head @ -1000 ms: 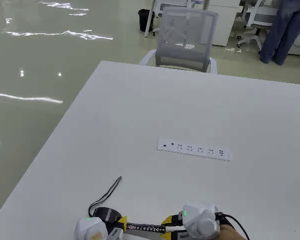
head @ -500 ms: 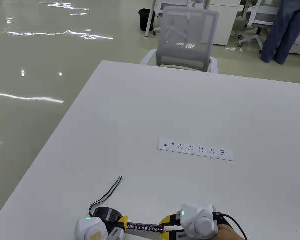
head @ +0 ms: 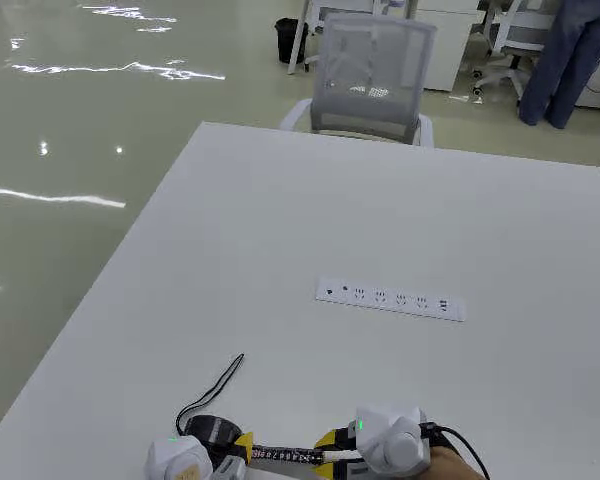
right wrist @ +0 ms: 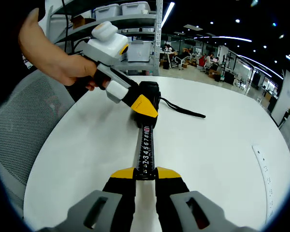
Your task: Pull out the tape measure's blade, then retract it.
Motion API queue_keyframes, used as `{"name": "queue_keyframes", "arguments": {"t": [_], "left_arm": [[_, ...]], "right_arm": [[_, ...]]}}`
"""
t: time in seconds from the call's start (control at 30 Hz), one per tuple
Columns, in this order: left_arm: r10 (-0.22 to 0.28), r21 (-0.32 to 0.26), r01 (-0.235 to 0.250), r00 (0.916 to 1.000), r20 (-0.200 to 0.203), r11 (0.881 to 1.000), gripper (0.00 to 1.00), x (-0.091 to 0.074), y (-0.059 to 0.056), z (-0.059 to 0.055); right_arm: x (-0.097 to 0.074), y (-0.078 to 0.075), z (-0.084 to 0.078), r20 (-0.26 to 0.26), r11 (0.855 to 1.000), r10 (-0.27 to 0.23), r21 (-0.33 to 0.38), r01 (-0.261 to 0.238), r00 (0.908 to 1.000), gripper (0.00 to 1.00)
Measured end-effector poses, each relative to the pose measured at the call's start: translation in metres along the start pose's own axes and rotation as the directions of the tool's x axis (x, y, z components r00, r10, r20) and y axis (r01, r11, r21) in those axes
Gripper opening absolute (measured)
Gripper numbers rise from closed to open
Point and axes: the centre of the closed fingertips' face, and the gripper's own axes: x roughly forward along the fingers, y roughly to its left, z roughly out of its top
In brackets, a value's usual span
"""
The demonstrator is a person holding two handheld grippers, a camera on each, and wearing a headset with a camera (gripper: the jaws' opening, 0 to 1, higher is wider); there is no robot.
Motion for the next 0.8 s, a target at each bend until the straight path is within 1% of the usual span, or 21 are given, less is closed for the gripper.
{"name": "queue_keyframes", "arguments": {"t": [0.23,0.8], "left_arm": [[-0.001,-0.003,0.001,1.0,0.001,1.0,0.6,0.0011,0.0011,-0.0001],[-0.001,0.022,0.001,1.0,0.001,1.0,0.6,0.0001,0.0007,-0.0006]], "right_arm": [[-0.0003,0.0005,0.0021,0.002,1.0,0.0,0.0,0.0,1.0,0.14],[0.0018,0.0023,0.0003,-0.001,1.0,0.004,0.002,-0.004,1.0,0.14]]}}
